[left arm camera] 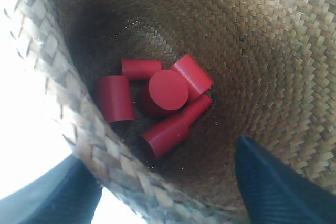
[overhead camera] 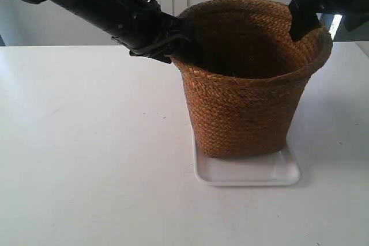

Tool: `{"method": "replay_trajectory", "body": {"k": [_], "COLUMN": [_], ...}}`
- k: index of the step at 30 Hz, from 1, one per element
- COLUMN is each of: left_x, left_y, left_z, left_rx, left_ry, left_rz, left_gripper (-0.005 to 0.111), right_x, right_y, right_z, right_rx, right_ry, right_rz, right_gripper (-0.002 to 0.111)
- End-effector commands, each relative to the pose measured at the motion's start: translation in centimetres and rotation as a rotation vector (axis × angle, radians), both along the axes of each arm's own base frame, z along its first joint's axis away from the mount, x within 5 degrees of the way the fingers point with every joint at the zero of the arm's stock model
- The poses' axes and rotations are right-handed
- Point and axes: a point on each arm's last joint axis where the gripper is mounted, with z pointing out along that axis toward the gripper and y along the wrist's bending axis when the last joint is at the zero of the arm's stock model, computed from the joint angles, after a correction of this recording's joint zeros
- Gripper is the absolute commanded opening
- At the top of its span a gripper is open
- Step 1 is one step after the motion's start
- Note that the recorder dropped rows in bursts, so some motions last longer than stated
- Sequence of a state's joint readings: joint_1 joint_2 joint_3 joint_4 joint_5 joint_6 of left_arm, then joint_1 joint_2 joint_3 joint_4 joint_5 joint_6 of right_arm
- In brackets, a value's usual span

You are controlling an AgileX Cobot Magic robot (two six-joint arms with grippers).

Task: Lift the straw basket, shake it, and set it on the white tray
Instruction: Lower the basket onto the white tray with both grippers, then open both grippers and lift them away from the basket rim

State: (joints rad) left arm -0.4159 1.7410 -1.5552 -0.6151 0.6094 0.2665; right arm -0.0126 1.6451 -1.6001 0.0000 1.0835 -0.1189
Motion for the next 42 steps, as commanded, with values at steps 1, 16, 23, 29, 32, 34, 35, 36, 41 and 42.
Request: {"method": "replay_trajectory", "body": {"k": [1, 16, 23, 29, 32, 34, 35, 36, 41, 42], "left_x": [-0.4, -1.5, -2.3, -3.1, -3.6, -4.0, -4.3, -4.4, -5.9, -6.3], "left_y": [-0.2, 0.3, 0.6, 1.1, 1.5, 1.8, 1.9, 2.0, 2.7, 2.9], "left_z": [0.5, 3.9, 5.5, 6.8, 7.6, 8.1, 8.4, 8.7, 10.5, 10.9], "left_rx": [-0.012, -0.040, -0.056, -0.051, -0.033, -0.028, -0.025, -0.025, -0.043, -0.046], "left_ry": [0.006, -0.075, -0.113, -0.157, -0.192, -0.214, -0.227, -0.237, -0.285, -0.296], "left_rz": [-0.016, -0.029, -0.034, -0.034, -0.032, -0.032, -0.030, -0.028, -0.029, -0.029], "left_gripper": [0.073, 0.073, 0.073, 0.073, 0.073, 0.073, 0.073, 0.073, 0.073, 0.073], "right_x": [-0.2, -0.1, -0.1, -0.8, -1.6, -2.4, -2.8, -3.3, -6.4, -7.1], "right_y": [-0.3, -0.3, -0.3, -0.3, -0.2, -0.2, -0.2, -0.2, -0.1, 0.0], "right_z": [0.2, 0.2, 0.3, 1.7, 2.8, 3.7, 4.2, 4.7, 7.4, 7.9], "right_rx": [0.000, 0.000, 0.007, 0.008, 0.008, 0.007, 0.007, 0.007, 0.013, 0.015], "right_ry": [-0.011, -0.020, -0.030, -0.087, -0.122, -0.144, -0.157, -0.169, -0.228, -0.237], "right_rz": [-0.008, -0.008, -0.020, -0.022, -0.022, -0.022, -0.022, -0.021, -0.018, -0.002], "right_gripper": [0.088, 0.088, 0.088, 0.088, 0.088, 0.088, 0.088, 0.088, 0.088, 0.088]}}
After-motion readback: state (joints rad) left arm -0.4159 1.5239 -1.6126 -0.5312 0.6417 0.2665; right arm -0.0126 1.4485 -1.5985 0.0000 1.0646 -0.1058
